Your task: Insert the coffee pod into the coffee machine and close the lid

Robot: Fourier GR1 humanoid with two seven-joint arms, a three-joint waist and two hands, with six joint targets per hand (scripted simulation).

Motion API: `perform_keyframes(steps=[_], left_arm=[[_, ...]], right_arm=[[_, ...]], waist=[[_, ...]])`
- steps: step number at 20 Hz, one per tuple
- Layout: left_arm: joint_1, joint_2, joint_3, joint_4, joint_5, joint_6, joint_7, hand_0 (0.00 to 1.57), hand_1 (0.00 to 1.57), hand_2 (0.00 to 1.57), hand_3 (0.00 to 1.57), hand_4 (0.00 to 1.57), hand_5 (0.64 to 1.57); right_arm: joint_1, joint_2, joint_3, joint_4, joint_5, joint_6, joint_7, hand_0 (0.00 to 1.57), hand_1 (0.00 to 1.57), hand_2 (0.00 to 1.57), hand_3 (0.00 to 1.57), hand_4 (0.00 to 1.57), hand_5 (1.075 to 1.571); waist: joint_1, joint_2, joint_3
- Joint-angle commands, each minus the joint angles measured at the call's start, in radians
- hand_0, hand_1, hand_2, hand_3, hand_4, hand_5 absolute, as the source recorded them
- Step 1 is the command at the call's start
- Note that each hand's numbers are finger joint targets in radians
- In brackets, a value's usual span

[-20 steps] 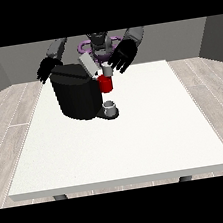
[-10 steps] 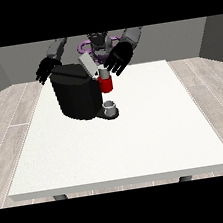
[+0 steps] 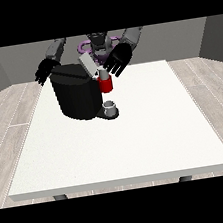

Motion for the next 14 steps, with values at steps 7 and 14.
perform_keyframes(steps=[7,14], left_arm=[[0.018,0.046,0.021,0.031,-0.022,0.032,-0.047,1.22,1.22,1.27,1.2,0.49,1.571],[0.013,-0.029,0.001,0.023,-0.031,0.022,0.004,1.2,1.2,1.24,1.14,0.47,1.571]], right_arm=[[0.022,0.007,0.028,-0.056,0.01,0.003,0.006,0.0,0.0,0.0,0.0,0.44,1.571],[-0.021,0.001,0.0,-0.004,0.014,-0.027,0.018,0.0,0.0,0.0,0.0,0.37,1.571]], waist=[[-0.032,0.047,-0.0003],[-0.006,0.036,-0.0002]])
